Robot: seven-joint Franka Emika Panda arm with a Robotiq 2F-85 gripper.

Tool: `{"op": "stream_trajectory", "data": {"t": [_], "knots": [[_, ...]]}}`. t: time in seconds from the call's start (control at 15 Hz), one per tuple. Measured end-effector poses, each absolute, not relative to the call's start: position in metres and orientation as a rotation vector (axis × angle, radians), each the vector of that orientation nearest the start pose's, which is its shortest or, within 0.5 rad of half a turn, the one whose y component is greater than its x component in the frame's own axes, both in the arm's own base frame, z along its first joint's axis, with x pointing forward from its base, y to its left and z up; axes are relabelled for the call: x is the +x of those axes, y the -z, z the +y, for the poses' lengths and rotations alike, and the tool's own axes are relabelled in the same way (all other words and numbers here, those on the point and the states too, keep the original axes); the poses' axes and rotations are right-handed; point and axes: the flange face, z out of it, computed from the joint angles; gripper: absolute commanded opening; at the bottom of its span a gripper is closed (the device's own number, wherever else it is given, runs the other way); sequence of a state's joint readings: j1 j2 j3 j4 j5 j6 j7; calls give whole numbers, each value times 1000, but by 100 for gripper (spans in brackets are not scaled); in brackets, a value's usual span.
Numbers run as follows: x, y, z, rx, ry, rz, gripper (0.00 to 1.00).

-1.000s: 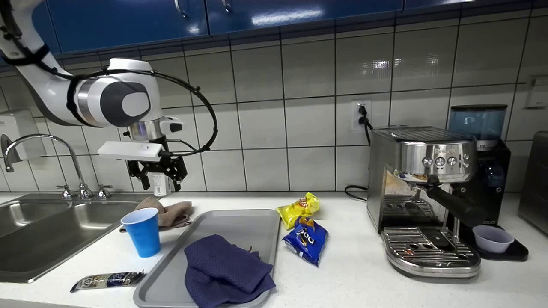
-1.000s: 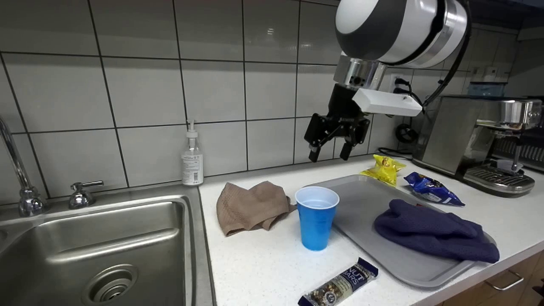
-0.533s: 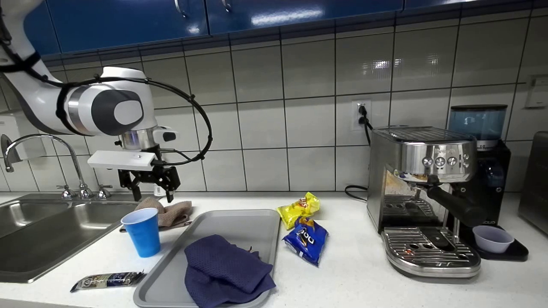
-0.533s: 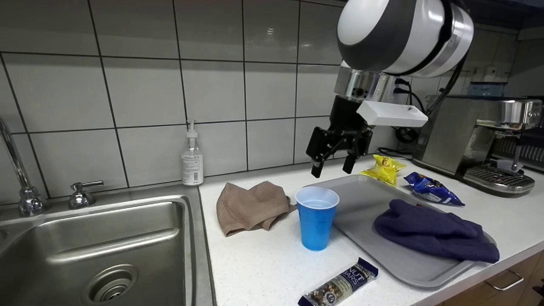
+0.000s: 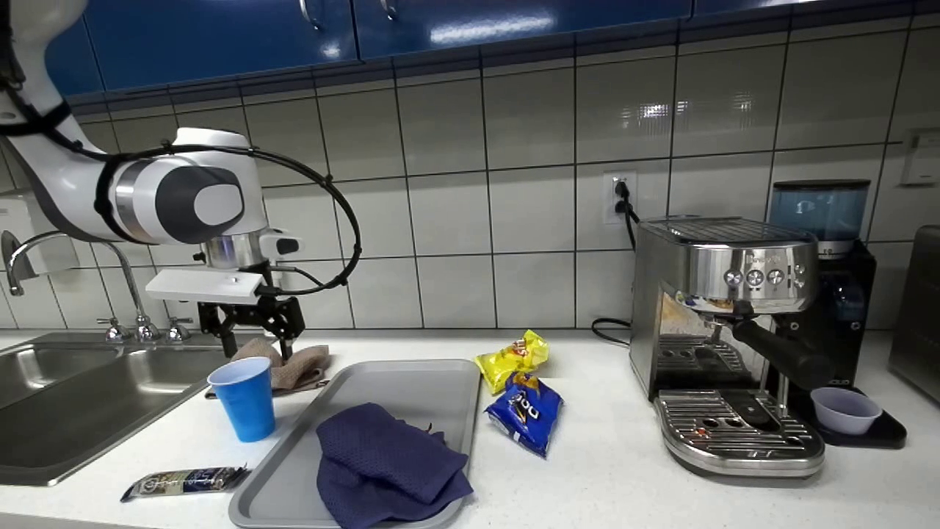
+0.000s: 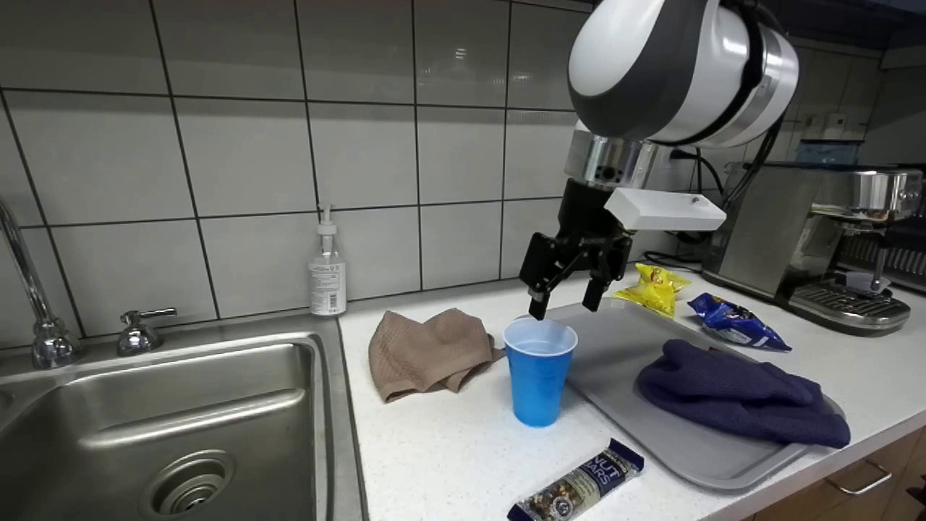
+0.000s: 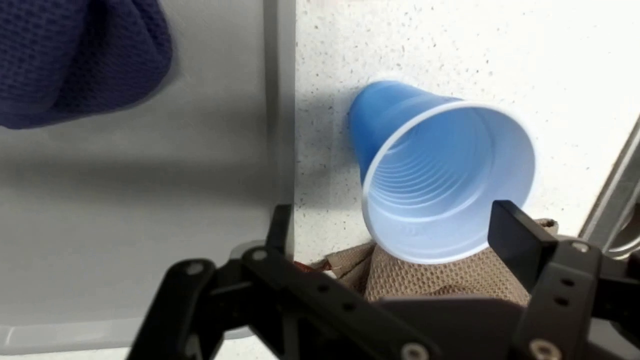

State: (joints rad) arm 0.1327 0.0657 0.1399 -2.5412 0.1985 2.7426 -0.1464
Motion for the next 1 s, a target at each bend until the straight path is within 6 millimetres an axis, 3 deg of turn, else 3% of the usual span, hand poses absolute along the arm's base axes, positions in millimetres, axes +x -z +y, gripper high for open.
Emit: {"op": "stream_trajectory", "data": {"t": [1.0], "knots": [[470,-227,129,-3026,136,-304,100]]}}
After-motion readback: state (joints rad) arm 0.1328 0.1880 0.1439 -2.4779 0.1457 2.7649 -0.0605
